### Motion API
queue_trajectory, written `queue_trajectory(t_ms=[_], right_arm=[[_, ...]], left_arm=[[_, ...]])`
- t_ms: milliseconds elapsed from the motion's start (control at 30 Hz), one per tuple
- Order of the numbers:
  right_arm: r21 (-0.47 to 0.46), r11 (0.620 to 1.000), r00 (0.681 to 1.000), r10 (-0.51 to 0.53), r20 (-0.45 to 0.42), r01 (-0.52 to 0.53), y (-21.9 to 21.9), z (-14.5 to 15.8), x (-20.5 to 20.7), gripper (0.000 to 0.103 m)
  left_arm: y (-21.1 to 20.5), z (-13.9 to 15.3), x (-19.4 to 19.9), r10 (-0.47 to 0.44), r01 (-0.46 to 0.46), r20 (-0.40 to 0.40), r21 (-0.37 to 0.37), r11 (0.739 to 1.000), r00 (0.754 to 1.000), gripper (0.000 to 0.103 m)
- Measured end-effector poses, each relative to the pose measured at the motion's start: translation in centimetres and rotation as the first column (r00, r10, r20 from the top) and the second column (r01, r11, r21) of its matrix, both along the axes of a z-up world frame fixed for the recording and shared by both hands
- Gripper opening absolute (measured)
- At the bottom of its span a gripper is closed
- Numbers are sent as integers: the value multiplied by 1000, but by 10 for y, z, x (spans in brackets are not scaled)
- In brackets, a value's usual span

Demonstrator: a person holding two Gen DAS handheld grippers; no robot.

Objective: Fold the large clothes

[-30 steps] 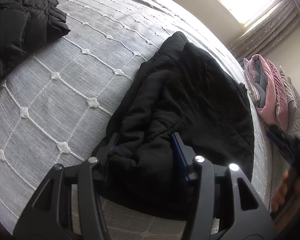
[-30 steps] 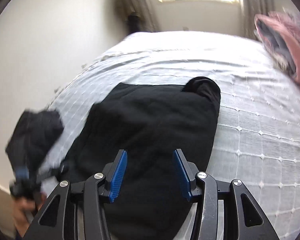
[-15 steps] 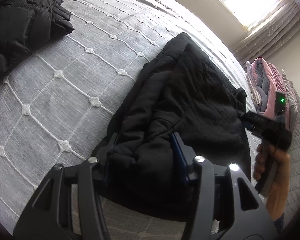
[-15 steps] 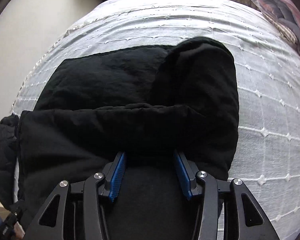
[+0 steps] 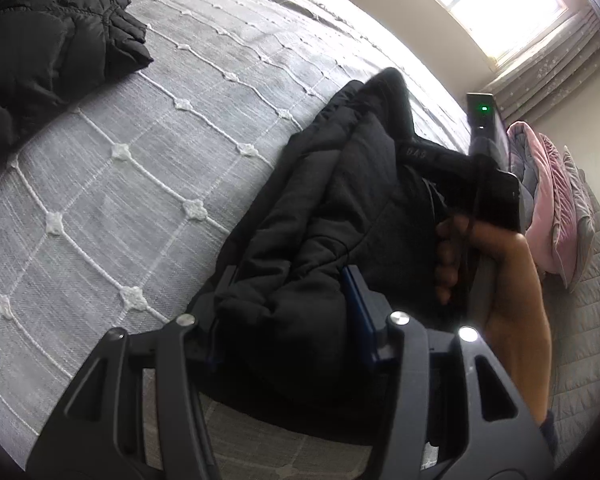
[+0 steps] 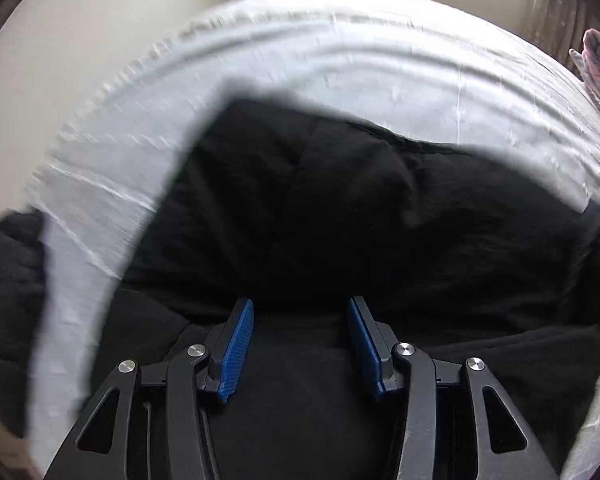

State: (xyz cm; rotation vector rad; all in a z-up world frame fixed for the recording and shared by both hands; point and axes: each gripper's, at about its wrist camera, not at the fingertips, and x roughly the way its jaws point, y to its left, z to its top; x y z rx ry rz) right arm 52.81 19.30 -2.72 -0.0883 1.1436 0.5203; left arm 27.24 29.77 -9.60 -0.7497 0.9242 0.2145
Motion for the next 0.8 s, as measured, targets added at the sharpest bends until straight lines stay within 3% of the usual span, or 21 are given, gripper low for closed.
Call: queue_trajectory(t_ms=[133, 233, 333, 400, 533, 633, 800], right_arm=[[49, 998, 999, -34, 9, 34, -7, 4, 0, 50], [113, 993, 999, -41, 8, 39, -34, 35, -14, 50], [209, 978, 998, -14, 54, 3, -80, 70, -57, 55], [173, 985, 998, 12, 59, -22, -106, 79, -94, 56], [93, 991, 994, 86, 75, -93, -139, 73, -173, 56], [117, 989, 995, 78, 68, -86, -162, 60, -202, 56], [41, 997, 990, 63, 123, -69, -159, 22, -217, 56]], left_arm=[[2, -2, -2, -10, 10, 3, -22, 1000, 1000, 54], [5, -3, -3, -9, 9, 7, -44, 999, 1000, 54], [6, -3, -4, -11, 12, 10, -51, 999, 1000, 54], [5, -3, -4, -9, 10, 9, -47, 999, 1000, 54], [3, -3, -5, -5, 5, 9, -41, 999, 1000, 54], [0, -3, -8, -8, 8, 8, -28, 1000, 1000, 55], [-8, -1, -8, -12, 12, -1, 33, 999, 1000, 56]])
